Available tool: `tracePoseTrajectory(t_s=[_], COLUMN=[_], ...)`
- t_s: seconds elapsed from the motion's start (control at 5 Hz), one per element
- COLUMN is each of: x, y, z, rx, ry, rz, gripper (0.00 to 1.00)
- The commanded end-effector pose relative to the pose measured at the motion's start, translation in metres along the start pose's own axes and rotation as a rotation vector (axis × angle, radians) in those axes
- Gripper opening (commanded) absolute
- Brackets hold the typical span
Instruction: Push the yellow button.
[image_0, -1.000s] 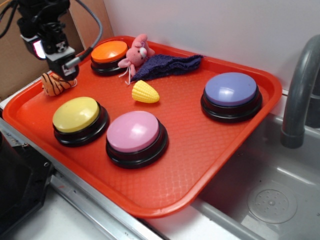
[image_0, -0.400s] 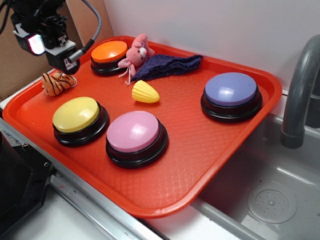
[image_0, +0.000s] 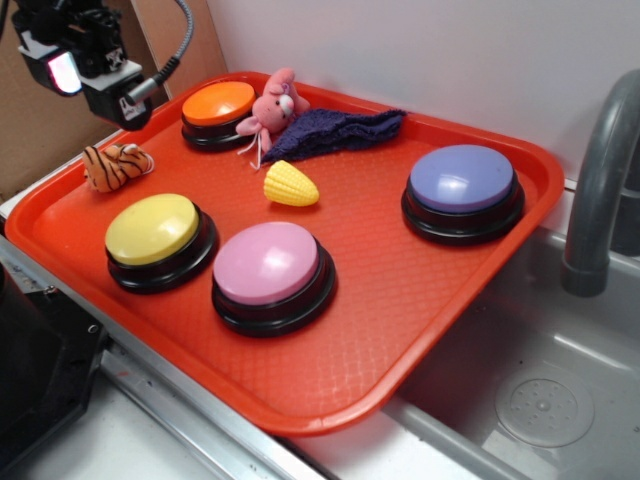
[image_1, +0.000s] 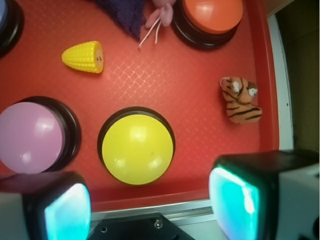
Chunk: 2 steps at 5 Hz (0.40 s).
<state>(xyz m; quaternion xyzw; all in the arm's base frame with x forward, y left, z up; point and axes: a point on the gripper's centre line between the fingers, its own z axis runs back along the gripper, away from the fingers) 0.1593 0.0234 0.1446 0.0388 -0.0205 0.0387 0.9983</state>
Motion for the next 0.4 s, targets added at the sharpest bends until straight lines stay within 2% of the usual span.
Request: tracePoseTrajectory(t_s=[0.0,0.2], x=[0.0119,0.0076], y=[0.0036,0.0031], z=[0.0213,0.0270], rx=[-0.005,-0.013], ry=[-0.049,-0.056], rz=[0.016,0.009], gripper=[1.00,1.00])
